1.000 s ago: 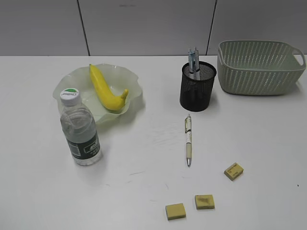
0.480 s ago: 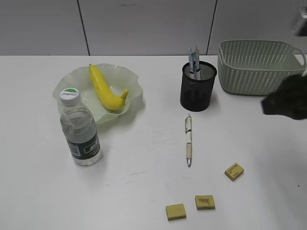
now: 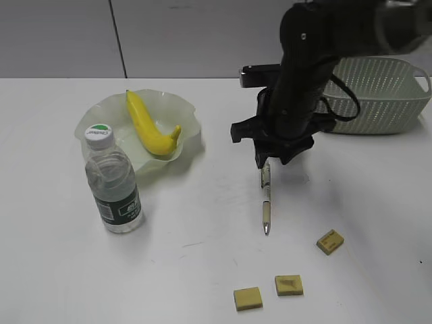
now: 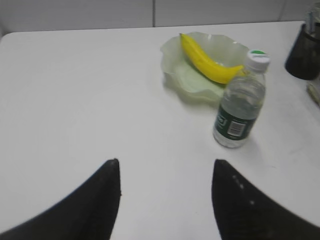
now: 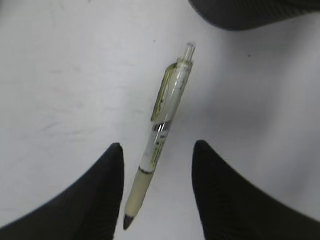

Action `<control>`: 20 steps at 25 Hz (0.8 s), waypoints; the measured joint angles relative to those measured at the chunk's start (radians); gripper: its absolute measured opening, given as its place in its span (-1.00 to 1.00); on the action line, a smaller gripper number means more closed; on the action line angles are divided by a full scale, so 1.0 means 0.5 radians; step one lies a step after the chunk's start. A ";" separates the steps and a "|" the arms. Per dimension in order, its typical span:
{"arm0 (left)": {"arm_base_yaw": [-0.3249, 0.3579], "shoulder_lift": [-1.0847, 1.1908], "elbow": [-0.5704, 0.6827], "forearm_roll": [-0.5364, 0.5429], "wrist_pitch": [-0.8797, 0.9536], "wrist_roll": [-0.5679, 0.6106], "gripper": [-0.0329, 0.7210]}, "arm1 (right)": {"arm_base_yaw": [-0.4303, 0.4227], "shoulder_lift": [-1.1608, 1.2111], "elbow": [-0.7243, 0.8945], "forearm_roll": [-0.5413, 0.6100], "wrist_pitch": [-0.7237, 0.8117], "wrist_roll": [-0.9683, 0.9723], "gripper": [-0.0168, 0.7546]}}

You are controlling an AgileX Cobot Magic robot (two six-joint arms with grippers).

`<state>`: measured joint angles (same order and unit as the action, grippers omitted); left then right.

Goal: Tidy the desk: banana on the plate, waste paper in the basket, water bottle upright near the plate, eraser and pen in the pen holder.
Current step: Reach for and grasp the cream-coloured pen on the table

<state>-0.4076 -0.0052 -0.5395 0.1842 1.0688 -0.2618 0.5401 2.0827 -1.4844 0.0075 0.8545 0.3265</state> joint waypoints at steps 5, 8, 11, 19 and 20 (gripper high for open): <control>0.356 -0.001 0.000 0.000 0.002 0.000 0.24 | 0.000 0.270 -0.281 -0.047 0.212 0.142 0.07; 0.459 -0.001 0.000 -0.001 0.002 0.000 0.24 | 0.000 0.351 -0.321 -0.106 0.256 0.232 0.07; 0.478 -0.001 0.000 -0.002 0.002 0.000 0.24 | 0.000 0.384 -0.327 -0.127 0.253 0.270 0.06; 0.479 -0.001 0.000 -0.004 0.002 0.000 0.24 | 0.000 0.427 -0.344 -0.003 0.169 0.279 -0.53; 0.479 -0.001 0.000 -0.004 0.002 0.000 0.24 | 0.000 0.427 -0.346 0.007 0.169 0.279 -0.64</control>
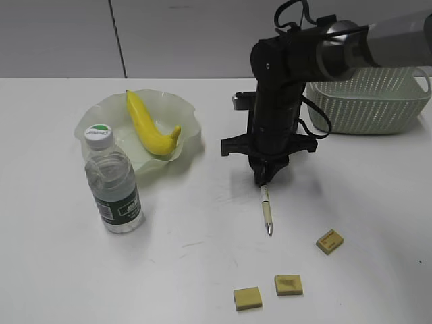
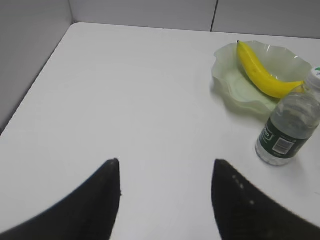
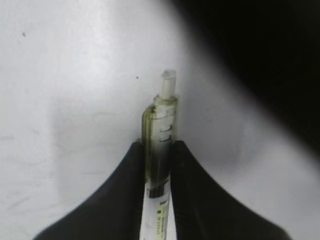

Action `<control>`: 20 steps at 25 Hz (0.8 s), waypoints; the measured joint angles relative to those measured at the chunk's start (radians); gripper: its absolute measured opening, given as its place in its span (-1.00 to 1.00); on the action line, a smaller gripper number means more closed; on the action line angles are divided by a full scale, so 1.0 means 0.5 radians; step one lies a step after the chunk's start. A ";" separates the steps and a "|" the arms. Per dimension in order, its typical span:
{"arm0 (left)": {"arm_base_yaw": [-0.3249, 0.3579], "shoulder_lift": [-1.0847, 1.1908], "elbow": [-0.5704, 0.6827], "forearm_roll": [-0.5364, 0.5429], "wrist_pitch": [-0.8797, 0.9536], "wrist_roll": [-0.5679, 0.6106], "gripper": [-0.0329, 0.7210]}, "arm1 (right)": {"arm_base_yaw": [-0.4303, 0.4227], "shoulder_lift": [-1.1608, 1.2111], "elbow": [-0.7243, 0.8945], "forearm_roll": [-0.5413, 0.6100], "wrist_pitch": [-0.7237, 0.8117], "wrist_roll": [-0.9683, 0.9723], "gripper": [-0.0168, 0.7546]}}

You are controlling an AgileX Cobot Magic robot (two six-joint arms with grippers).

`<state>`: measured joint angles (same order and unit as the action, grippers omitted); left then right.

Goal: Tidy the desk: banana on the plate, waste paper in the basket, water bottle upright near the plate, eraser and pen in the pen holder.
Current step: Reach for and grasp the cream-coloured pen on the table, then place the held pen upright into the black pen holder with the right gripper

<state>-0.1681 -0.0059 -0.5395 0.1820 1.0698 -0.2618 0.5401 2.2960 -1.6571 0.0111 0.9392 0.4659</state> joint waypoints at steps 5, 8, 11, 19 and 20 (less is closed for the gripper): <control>0.000 0.000 0.000 0.000 0.000 0.000 0.24 | 0.001 -0.043 0.006 -0.022 -0.004 -0.028 -0.77; 0.000 0.000 0.000 0.000 0.000 0.000 0.24 | 0.002 -0.211 0.020 -0.046 -0.038 -0.119 -0.77; 0.000 0.000 0.000 0.000 0.000 0.000 0.24 | 0.001 -0.519 0.057 -0.143 -0.241 -0.165 -0.77; 0.000 0.000 0.000 0.000 0.000 0.000 0.24 | -0.060 -0.974 0.381 -1.058 -1.517 0.135 -0.77; 0.000 0.000 0.000 0.000 0.000 0.000 0.24 | -0.081 -0.974 0.432 -1.112 -1.623 0.172 -0.77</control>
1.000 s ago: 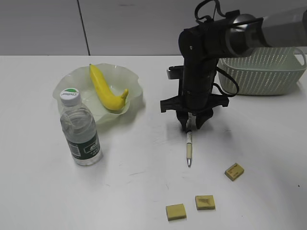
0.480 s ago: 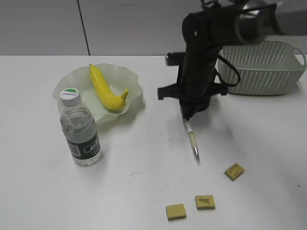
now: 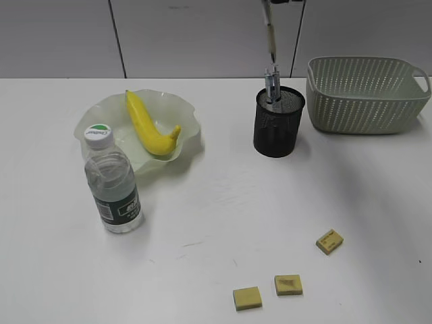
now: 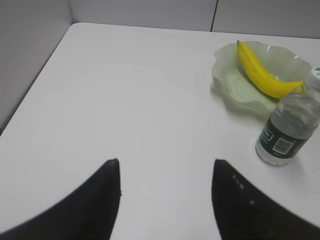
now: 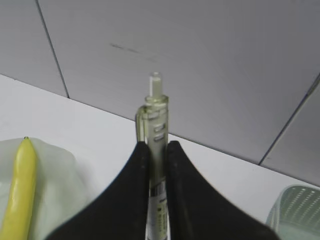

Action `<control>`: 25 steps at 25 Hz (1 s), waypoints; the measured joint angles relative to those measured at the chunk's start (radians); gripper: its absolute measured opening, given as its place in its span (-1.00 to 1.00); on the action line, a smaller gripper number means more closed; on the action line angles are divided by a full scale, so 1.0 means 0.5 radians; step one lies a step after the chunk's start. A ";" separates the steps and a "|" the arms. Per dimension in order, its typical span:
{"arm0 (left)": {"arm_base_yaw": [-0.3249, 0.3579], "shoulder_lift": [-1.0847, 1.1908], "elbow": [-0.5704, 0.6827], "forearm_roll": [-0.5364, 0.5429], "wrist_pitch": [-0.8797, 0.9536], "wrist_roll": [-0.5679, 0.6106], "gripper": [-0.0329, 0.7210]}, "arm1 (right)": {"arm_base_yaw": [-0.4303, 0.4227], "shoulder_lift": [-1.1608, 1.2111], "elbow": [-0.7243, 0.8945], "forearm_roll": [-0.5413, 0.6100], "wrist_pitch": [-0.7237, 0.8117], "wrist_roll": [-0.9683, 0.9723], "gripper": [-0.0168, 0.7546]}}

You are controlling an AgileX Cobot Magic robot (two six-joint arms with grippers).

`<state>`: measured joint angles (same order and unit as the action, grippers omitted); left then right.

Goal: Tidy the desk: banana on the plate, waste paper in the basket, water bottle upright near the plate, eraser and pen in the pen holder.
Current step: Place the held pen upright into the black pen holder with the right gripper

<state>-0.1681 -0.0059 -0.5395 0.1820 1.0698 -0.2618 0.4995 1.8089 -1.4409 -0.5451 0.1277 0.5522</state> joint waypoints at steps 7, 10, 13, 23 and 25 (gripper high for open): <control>0.000 0.000 0.000 0.000 0.000 0.000 0.24 | -0.275 0.122 0.330 -0.077 -0.590 0.056 -0.77; 0.000 0.000 0.000 0.000 0.000 0.000 0.24 | -0.366 0.208 0.337 -0.068 -0.670 0.058 -0.77; 0.000 0.000 0.000 0.000 0.000 0.000 0.24 | -0.381 0.296 0.343 -0.067 -0.737 0.058 -0.77; 0.000 0.000 0.000 0.000 0.000 0.000 0.24 | -0.381 0.279 0.351 -0.067 -0.522 0.060 0.15; 0.000 0.000 0.000 0.000 0.000 0.000 0.24 | -0.381 0.122 0.353 -0.067 -0.305 0.059 0.22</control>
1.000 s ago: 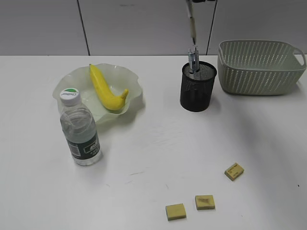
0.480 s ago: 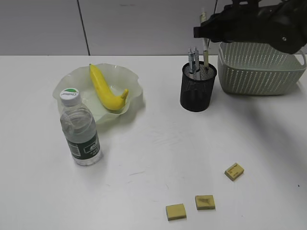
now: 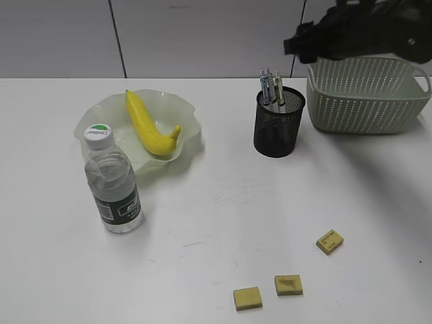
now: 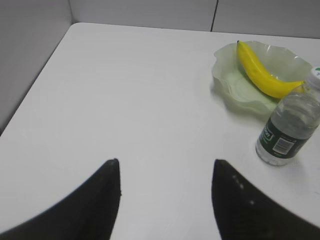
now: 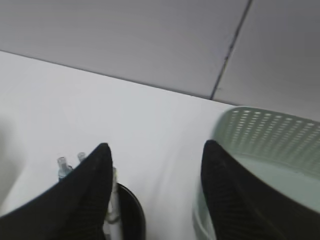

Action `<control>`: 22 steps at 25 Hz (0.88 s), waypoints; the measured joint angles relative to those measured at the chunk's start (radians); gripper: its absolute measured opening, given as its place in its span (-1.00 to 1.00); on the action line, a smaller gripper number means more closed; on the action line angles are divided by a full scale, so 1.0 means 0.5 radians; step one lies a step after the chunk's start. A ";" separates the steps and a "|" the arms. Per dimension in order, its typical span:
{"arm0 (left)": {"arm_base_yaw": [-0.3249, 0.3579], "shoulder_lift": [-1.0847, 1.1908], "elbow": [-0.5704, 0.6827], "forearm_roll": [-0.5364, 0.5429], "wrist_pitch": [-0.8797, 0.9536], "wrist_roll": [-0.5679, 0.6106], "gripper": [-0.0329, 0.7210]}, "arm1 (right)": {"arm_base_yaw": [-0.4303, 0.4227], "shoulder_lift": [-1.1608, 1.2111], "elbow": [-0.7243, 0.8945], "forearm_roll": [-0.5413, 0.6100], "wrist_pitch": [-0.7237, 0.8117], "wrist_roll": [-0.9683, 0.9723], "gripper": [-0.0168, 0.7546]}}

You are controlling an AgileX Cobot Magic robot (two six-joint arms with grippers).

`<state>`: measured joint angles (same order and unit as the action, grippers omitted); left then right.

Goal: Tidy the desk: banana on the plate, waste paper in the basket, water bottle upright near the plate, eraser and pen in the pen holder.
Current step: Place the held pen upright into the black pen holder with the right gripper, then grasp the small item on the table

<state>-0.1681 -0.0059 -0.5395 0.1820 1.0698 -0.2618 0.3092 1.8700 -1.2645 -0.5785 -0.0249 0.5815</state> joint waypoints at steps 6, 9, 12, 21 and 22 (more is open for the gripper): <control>0.000 0.000 0.000 0.000 0.000 0.000 0.24 | 0.000 -0.767 0.258 0.193 0.769 -0.375 0.10; 0.002 0.000 0.000 0.000 0.000 0.000 0.24 | 0.000 -1.248 0.506 0.620 1.206 -0.821 0.08; 0.002 0.000 0.000 0.000 0.000 0.000 0.24 | 0.000 -1.736 0.735 0.902 1.713 -0.998 0.07; 0.002 0.432 -0.049 -0.420 -0.240 0.524 0.24 | 0.000 -3.283 1.230 1.086 2.473 -1.046 0.05; 0.002 0.534 -0.056 -0.562 -0.333 0.660 0.24 | 0.000 -3.403 1.259 1.101 2.476 -1.046 0.03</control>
<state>-0.1674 0.2609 -0.5675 -0.0993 0.9032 0.0681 0.3092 0.1683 -0.6351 -0.0278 1.2134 0.0583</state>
